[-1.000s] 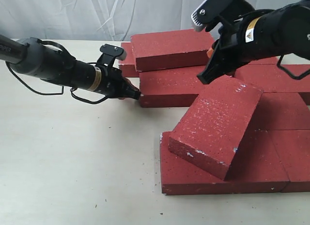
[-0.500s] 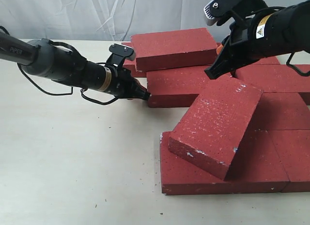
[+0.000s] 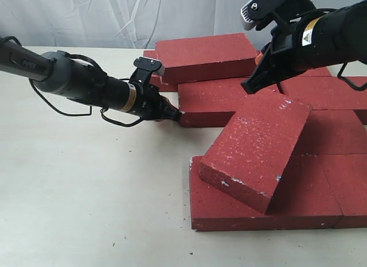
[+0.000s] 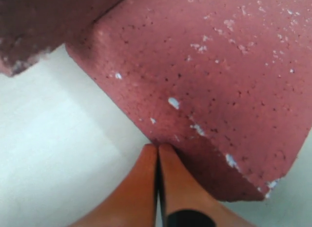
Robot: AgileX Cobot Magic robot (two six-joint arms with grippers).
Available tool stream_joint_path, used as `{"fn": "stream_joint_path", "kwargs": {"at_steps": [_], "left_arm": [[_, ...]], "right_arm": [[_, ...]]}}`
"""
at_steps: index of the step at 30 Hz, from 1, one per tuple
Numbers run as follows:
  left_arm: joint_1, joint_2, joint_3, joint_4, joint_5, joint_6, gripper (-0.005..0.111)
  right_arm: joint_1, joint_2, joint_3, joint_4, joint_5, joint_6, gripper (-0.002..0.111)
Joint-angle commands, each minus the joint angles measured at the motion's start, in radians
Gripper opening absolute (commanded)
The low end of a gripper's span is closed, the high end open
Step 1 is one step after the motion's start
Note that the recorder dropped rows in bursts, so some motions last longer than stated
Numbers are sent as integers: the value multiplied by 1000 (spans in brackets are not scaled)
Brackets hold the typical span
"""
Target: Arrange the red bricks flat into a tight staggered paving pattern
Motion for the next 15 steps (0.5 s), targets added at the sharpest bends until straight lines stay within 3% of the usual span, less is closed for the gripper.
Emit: {"fn": "stream_joint_path", "kwargs": {"at_steps": [1,7,15], "left_arm": [[-4,-26,-6,-5,-52,-13,0],[-8,-3,-6,-9,-42,-13,0],[5,-2,-6,86,97,-25,0]], "right_arm": [[-5,23,2,0,-25,1,-1],[-5,25,2,0,-46,1,-1],[-5,25,2,0,-46,1,-1]]}}
